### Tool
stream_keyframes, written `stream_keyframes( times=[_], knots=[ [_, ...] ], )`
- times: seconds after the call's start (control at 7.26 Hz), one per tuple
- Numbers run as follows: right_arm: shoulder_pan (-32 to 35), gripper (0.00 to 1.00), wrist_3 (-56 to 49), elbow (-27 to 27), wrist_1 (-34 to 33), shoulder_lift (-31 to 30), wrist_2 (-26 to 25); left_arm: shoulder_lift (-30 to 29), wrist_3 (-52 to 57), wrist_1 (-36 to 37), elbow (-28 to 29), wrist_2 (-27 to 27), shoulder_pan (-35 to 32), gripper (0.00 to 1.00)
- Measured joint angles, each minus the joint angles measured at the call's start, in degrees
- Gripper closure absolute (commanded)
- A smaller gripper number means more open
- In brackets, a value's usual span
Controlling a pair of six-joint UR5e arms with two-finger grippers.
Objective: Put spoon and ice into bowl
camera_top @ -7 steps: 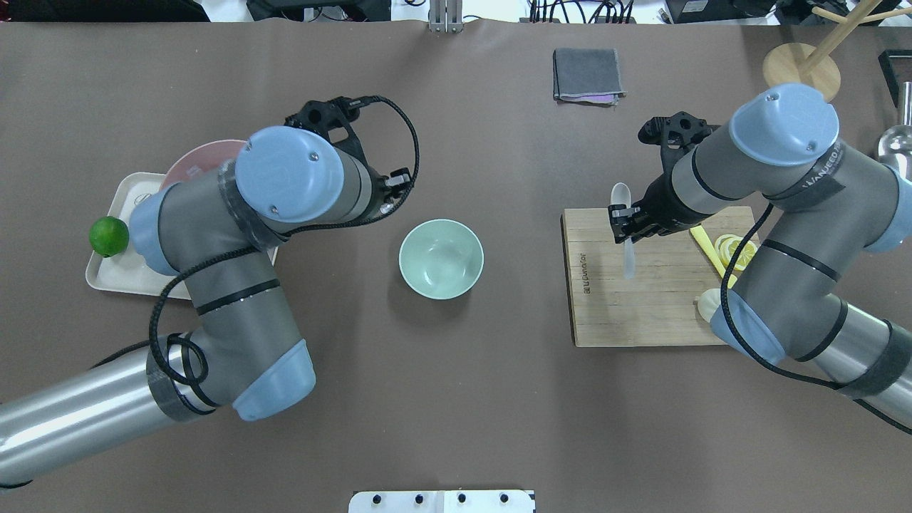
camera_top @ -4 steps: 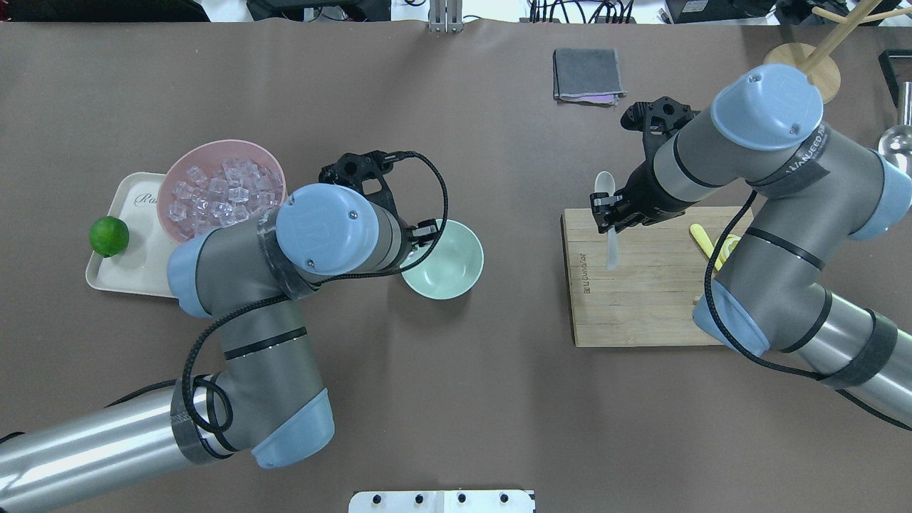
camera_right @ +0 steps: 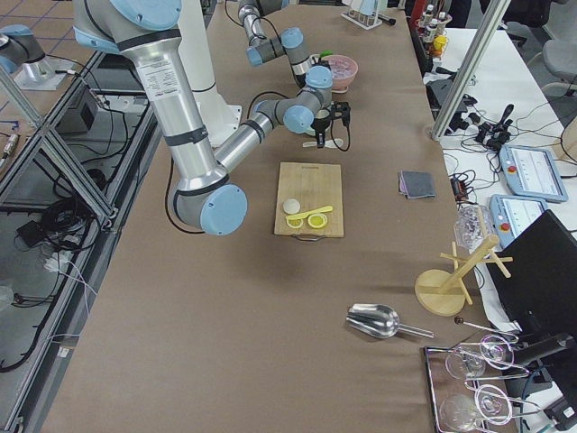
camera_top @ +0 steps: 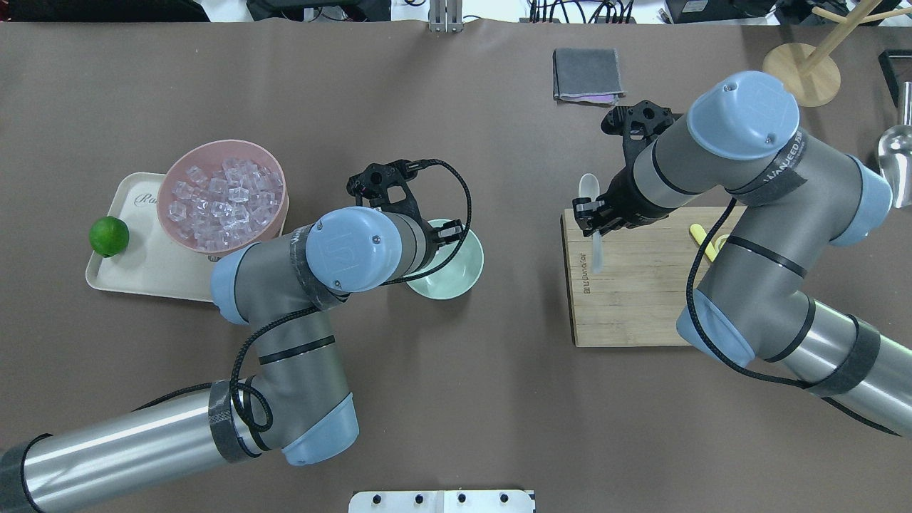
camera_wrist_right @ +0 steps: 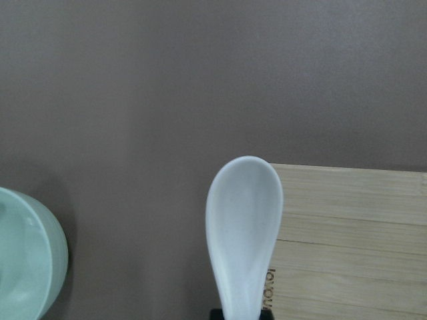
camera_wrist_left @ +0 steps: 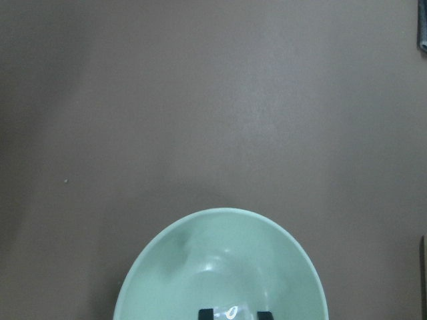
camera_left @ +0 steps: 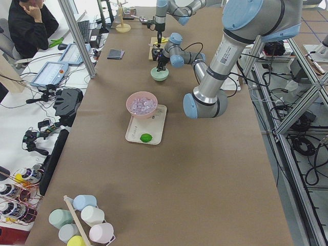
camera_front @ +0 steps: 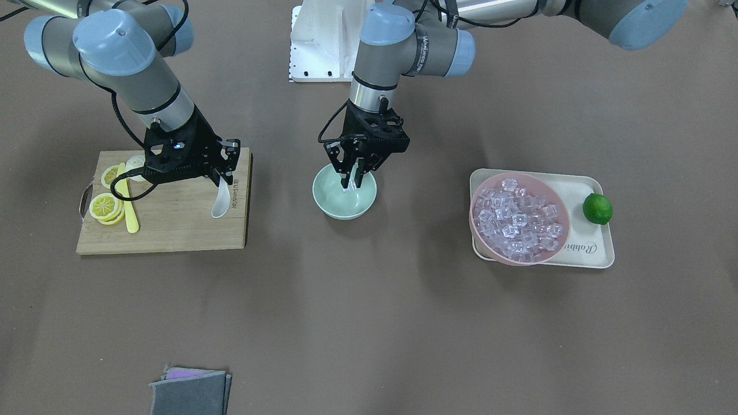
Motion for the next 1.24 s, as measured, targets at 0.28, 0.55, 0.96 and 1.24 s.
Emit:
stream_keyframes(
  times=[0.28,0.55,0.96,1.24],
  knots=[
    [-1.63,1.00,0.51,0.09,-0.08,0.76,-0.85,0.27,1.20,0.90,-1.03,-0.20,-0.92,0.02],
    [-4.15,1.00,0.82,0.25,-2.51,3.14,-3.50,1.47,8.06,11.23,-9.59,-5.66,-6.12,0.02],
    [-9.36,1.00,1.68,-0.99,-11.14,11.39,-8.52,3.86,25.18,19.89,-15.43,-15.80,-20.06,0.02],
    [-11.99,1.00,2.75,-4.63,-11.98,15.60,-10.74,7.67,33.31,17.37,-15.54,-19.58,-26.00,0.02]
  ],
)
